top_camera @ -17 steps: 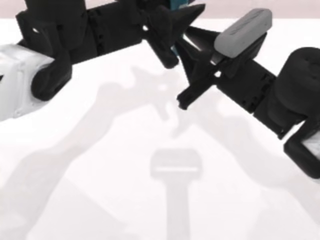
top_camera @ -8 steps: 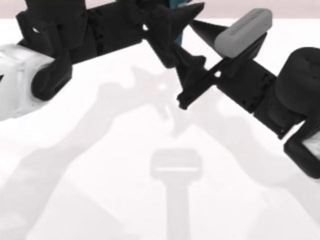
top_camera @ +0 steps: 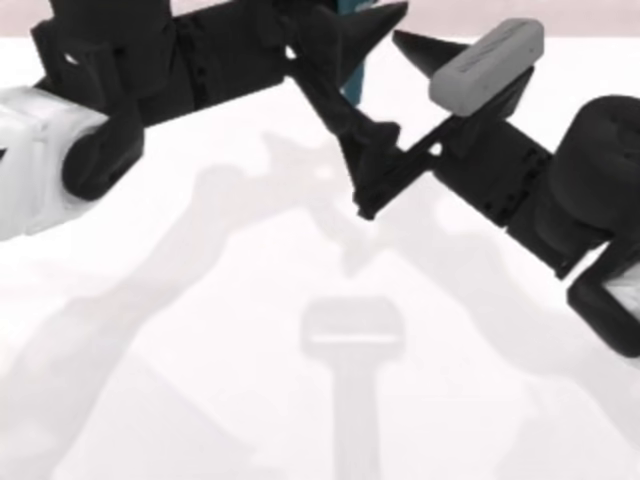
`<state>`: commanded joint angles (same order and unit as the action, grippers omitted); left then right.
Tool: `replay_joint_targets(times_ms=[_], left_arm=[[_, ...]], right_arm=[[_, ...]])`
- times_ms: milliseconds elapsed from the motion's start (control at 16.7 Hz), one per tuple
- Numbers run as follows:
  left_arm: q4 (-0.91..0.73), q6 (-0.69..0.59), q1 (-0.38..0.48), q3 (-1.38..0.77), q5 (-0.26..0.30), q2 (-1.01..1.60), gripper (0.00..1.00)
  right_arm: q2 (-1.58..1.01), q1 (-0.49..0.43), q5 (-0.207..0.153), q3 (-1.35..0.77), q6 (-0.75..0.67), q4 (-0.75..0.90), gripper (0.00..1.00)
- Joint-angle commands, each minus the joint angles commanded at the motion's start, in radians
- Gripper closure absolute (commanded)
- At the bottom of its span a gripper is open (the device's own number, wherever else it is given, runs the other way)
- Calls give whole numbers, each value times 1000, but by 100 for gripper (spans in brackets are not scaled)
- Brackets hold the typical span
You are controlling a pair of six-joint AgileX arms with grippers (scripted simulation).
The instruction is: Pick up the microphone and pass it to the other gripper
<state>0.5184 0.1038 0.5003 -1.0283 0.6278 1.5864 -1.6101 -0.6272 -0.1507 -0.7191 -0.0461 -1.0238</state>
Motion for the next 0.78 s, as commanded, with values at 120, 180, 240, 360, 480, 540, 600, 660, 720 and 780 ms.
replay_joint_targets(times_ms=[120,180,240,360,480,540,600,660,720,780], left_arm=[[-1,3,0,-4,-4,-4,100],[-1,3,-2,-3,-1,-5,100],[-2,4,-11,1,8,-10,100],[-4,5,-47,17,40,-27,100],[-7,7,-93,38,79,-48,100],[-8,8,-115,47,98,-58,100],[-10,8,-136,56,115,-68,100],[-11,9,-152,63,128,-75,100],[-12,9,-160,67,135,-78,100],[-12,9,-161,68,136,-79,100]], right_arm=[[-5,3,3,3,3,0,0],[-2,3,2,6,2,0,0],[12,5,0,20,2,0,0],[68,15,-9,77,1,-3,0],[141,25,-22,160,-1,-7,0],[178,30,-29,202,-2,-9,0],[210,33,-36,234,-3,-12,0],[232,36,-41,256,-3,-15,0],[244,37,-44,268,-3,-17,0],[245,37,-45,269,-3,-18,0]])
